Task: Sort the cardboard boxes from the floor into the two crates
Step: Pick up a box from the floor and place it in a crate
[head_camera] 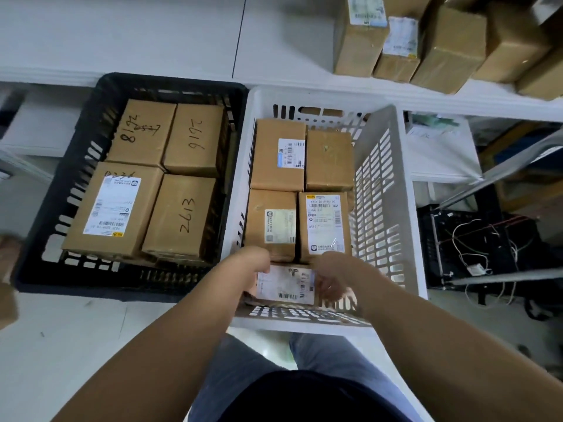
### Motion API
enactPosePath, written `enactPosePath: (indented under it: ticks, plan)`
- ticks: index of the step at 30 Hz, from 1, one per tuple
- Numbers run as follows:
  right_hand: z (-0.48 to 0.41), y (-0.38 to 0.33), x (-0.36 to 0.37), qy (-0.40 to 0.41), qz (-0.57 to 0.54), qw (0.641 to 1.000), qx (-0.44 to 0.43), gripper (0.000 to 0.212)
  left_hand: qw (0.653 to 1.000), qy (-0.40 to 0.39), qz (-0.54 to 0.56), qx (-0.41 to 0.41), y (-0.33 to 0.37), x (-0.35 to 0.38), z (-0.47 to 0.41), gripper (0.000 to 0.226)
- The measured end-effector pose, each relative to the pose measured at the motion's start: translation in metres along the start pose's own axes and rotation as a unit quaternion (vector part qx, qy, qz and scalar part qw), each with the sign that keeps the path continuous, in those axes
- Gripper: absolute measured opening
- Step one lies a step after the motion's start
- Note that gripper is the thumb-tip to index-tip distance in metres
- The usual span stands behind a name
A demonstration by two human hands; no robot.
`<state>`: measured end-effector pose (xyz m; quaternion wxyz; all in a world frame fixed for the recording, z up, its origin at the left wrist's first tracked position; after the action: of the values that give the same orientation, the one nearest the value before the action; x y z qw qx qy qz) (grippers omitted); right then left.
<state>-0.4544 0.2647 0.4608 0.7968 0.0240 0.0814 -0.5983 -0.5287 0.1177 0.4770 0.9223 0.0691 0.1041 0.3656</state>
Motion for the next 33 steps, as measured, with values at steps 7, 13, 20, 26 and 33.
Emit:
enactPosePath:
  ticks: [7, 13, 20, 26, 33]
  plan:
    - [0.090, -0.092, 0.012, 0.038, 0.056, 0.993, -0.097, 0.045, 0.983, -0.117, -0.013, 0.142, 0.037, -0.069, 0.047, 0.025]
    - [0.096, -0.191, 0.078, 0.174, -0.205, 0.923, -0.276, 0.023, 0.979, 0.047, 0.122, 0.159, 0.007, -0.210, 0.032, 0.026]
    - [0.035, -0.205, 0.146, 0.114, -0.320, 0.920, -0.197, 0.059, 0.941, 0.248, 0.070, 0.220, -0.041, -0.307, -0.003, 0.032]
    - [0.011, -0.210, 0.154, 0.171, -0.323, 0.913, -0.179, 0.069, 0.919, 0.311, -0.015, 0.241, -0.050, -0.327, -0.019, 0.033]
    - [-0.003, -0.216, 0.153, 0.172, -0.329, 0.911, -0.180, 0.063, 0.925, 0.294, -0.016, 0.240, -0.055, -0.326, -0.025, 0.037]
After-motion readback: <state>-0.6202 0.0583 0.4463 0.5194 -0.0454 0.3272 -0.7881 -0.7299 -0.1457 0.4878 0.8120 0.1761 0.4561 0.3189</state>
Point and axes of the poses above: each hand's wrist, its own z-axis away from the middle knuckle, its own x-axis out of the palm, y = z × x, the point moved 4 cm from there along -z, towards the middle knuckle, and after that the axes turned 3 degrees about z, right-handed, at the moved point
